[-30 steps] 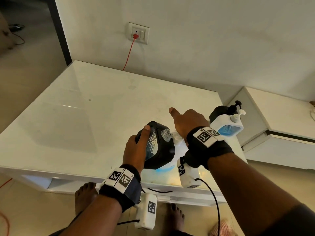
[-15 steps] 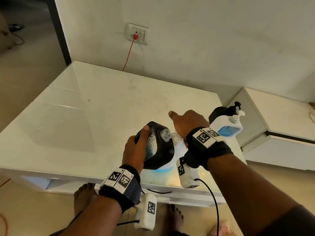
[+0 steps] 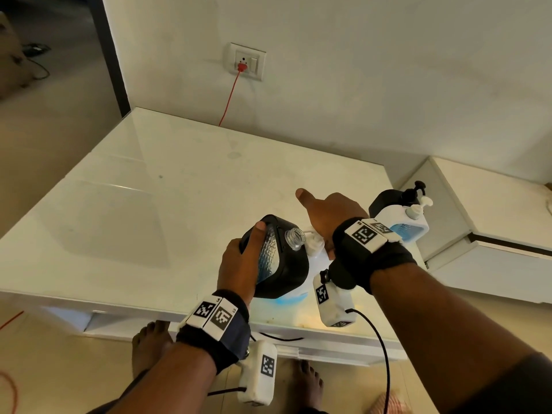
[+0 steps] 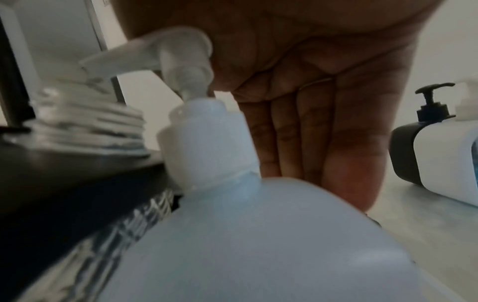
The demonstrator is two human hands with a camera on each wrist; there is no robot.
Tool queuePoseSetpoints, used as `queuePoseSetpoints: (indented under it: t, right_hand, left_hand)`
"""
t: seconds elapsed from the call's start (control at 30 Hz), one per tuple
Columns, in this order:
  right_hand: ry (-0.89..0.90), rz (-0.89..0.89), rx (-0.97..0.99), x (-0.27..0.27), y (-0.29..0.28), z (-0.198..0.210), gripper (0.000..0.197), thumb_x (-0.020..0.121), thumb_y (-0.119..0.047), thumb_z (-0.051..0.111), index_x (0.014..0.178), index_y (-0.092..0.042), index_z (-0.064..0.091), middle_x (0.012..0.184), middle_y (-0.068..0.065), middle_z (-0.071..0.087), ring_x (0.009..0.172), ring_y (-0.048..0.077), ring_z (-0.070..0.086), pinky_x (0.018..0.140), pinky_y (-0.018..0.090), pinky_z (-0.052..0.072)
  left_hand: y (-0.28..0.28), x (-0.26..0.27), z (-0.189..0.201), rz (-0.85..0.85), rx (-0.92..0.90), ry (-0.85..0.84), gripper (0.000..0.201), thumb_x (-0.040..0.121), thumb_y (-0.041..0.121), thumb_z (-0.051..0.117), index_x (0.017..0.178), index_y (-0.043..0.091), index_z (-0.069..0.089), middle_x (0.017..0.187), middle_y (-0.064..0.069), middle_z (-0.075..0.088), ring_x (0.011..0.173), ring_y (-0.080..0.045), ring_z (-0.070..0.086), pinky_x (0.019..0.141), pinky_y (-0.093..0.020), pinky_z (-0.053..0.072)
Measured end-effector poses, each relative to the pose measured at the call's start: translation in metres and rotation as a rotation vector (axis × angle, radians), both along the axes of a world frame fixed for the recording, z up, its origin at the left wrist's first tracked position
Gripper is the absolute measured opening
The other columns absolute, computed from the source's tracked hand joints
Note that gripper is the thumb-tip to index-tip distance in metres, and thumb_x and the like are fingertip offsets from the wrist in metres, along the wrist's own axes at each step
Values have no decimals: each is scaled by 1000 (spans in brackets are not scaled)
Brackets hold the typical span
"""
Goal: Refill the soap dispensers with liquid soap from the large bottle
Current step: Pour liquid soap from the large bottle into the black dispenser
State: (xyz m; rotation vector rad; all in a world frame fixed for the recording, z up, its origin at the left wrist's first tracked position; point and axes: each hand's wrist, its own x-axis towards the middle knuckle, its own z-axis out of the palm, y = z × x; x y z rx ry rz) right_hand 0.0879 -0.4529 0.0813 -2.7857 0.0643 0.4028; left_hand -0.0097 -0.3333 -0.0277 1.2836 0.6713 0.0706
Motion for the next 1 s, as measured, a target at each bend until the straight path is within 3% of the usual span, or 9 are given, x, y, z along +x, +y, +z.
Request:
queuePoseSetpoints:
  t: [0.13,0.2,0.37,0.47,0.57,0.73,0.8,0.9,1.0]
  right_hand:
    - [-44,-15,-30,-1,-3,-7,65,91,-73,34,77,-14,57,78,7,66,79,28,65,74,34,46]
    - [-56,-19,-50,-1,-3,-8,64,91,-72,34,80,-14,58,81,8,67,82,28,65,73,34,42]
    - [-11,-2,-42,-3,-1,-1,68,89,-77,31,74,-15,56,77,7,65,81,30,66,77,36,50]
    - [66,-4,41,-3,1,9,77,84,-84,27,71,-15,57,76,10,65,84,33,67,89,44,53]
    - [60,1,57,-2,0,10,77,85,-84,24,71,-15,56,81,10,66,85,33,66,90,43,53]
    - [-12,-15,11,-2,-3,-1,68,90,-76,29,75,-14,56,83,9,68,82,31,68,88,45,55]
    - [-42,-26,-1,-1,-3,-5,67,91,-74,30,74,-15,56,80,8,68,78,29,66,81,40,54]
    - [-88,-23,-41,-4,-2,-5,64,93,-72,31,74,-16,56,79,6,65,74,26,60,69,33,39]
    - [-45,-5,-42,-6,-2,0,67,92,-75,29,73,-16,55,76,6,65,75,27,62,71,34,44]
  left_hand:
    - [0,0,1,11,-17,12,93,66,89,59,122,17,65,113,-6,72,105,-28,69,98,-51,57]
    - [-1,0,2,10,-16,13,98,58,91,56,122,17,66,112,-5,73,104,-27,70,97,-50,57]
    - [0,-1,2,-7,26,9,108,50,97,50,122,18,66,111,-6,73,103,-27,70,97,-51,58]
    - [0,-1,2,-10,53,4,108,56,101,54,122,16,65,111,-7,72,102,-27,69,96,-49,58]
    - [0,-1,3,-16,49,10,106,59,99,55,122,15,66,111,-7,73,101,-27,70,95,-49,59]
    - [1,0,-2,-5,69,19,77,82,82,57,121,16,66,112,-6,72,102,-25,68,92,-43,57]
    - [0,0,-4,-11,47,21,86,74,88,56,121,16,66,111,-6,73,101,-26,69,92,-45,58]
    - [1,1,-4,-3,44,19,79,82,83,57,122,15,66,112,-7,72,102,-26,69,95,-47,58]
    - [1,1,-4,-9,23,0,102,57,94,54,122,17,66,112,-6,73,103,-27,70,96,-50,58]
